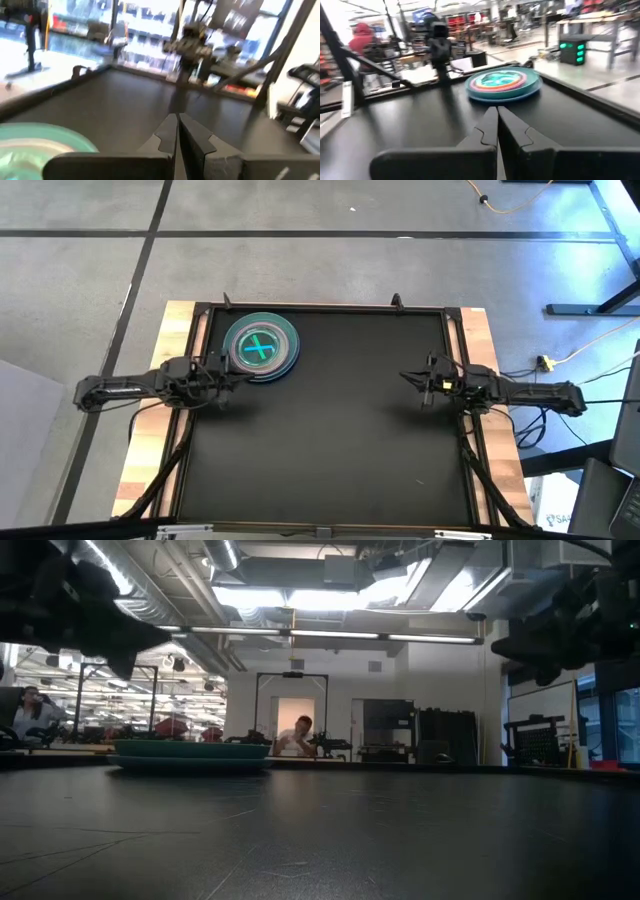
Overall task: Stack plastic plates
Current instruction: Return to Home Position
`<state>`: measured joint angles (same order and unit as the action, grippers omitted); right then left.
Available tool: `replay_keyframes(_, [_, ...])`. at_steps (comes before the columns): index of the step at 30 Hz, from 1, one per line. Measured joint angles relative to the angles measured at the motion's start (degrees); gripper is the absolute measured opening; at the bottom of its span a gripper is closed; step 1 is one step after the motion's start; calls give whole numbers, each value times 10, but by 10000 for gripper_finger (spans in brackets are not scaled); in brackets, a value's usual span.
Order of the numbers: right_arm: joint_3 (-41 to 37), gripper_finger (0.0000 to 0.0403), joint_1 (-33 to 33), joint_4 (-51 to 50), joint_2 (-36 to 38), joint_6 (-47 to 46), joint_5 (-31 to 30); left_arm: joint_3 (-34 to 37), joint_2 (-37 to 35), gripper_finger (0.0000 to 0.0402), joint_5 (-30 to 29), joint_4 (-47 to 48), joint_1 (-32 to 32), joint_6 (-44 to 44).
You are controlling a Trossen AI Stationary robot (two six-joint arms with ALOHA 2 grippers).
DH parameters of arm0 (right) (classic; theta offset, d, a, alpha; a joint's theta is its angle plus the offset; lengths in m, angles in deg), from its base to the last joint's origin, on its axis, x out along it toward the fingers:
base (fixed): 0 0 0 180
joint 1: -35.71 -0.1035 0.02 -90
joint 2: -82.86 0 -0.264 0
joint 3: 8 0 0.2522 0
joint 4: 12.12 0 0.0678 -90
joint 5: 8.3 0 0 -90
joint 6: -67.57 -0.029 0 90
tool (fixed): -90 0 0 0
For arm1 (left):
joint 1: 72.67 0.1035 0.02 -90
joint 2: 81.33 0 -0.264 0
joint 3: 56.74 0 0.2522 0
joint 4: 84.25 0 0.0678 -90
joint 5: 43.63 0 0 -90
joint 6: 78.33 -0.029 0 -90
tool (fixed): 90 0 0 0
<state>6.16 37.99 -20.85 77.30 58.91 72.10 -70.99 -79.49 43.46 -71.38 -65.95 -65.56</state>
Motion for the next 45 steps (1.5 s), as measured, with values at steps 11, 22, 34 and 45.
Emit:
replay_keyframes(11, [0, 5, 0, -25, 17, 26, 36, 0, -8, 13, 20, 4, 0, -42])
replay_keyframes(22, [0, 5, 0, -31, 16, 12, 39, 0, -8, 13, 20, 4, 0, -42])
replay_keyframes(34, [0, 5, 0, -32, 16, 11, 39, 0, -8, 13, 20, 4, 0, -42])
replay_keyframes(45, [0, 5, 0, -33, 16, 11, 39, 0, -8, 13, 20, 4, 0, -42])
